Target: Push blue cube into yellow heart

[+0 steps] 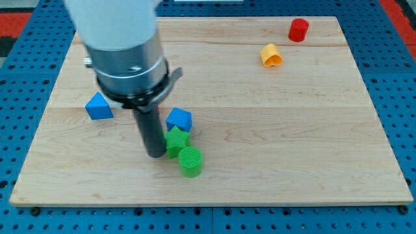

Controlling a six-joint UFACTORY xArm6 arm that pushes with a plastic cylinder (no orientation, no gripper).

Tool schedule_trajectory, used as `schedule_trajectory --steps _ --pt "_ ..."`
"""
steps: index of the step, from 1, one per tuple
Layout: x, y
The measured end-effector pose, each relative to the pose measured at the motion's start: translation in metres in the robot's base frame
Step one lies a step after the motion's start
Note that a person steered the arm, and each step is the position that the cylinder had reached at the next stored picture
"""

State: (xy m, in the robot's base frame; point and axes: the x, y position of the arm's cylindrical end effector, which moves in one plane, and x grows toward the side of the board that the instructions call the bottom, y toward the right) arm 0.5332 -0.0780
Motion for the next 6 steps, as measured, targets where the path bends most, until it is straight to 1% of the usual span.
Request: schedule_trajectory --steps 1,2,3,4,6 --pt "-0.026 0.007" --pt "-0.033 0.032" --pt "-0.053 0.039" --pt "-0.088 0.043" --pt "-0.140 0.113"
